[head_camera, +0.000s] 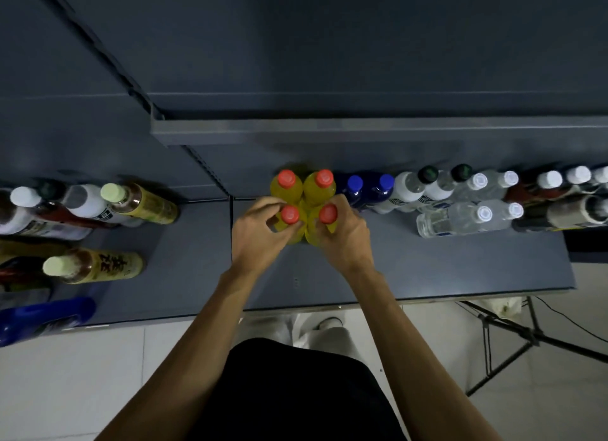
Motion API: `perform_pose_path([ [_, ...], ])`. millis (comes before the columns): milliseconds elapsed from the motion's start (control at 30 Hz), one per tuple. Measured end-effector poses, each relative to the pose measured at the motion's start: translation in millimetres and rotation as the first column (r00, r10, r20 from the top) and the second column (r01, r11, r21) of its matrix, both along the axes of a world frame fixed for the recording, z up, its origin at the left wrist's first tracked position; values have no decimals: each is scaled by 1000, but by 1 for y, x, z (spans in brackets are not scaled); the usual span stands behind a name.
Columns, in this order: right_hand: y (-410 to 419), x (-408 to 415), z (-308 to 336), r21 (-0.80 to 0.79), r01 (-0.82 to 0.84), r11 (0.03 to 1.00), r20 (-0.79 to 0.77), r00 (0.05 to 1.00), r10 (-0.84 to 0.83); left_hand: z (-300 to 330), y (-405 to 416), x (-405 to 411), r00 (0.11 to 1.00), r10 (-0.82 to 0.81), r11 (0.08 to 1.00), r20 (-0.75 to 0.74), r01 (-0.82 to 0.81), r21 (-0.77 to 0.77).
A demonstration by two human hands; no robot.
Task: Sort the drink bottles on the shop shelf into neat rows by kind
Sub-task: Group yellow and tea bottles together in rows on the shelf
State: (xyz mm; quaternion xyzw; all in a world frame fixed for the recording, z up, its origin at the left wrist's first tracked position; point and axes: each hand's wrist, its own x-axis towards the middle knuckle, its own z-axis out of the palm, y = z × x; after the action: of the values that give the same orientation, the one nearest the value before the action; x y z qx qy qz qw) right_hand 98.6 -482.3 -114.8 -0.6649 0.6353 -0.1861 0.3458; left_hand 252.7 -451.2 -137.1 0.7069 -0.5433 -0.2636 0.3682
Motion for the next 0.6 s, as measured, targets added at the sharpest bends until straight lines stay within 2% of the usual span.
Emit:
perform_pose_path([
  [100,-1,0,-4,-75,-17,997,-67,998,12,2,-6,5,994,-98,994,45,95,63],
  [233,4,2,-3,-55,15,998,-147,989,-23,6,-8,3,990,-115,990,81,107,97],
  [500,1,6,7,-17,47,999,-102,994,-48,6,-10,9,992,-127,980,-16,128,150],
  [600,6,8,4,-20,49,999,-88,995,-51,5,-5,4,994,-107,980,4,105,172],
])
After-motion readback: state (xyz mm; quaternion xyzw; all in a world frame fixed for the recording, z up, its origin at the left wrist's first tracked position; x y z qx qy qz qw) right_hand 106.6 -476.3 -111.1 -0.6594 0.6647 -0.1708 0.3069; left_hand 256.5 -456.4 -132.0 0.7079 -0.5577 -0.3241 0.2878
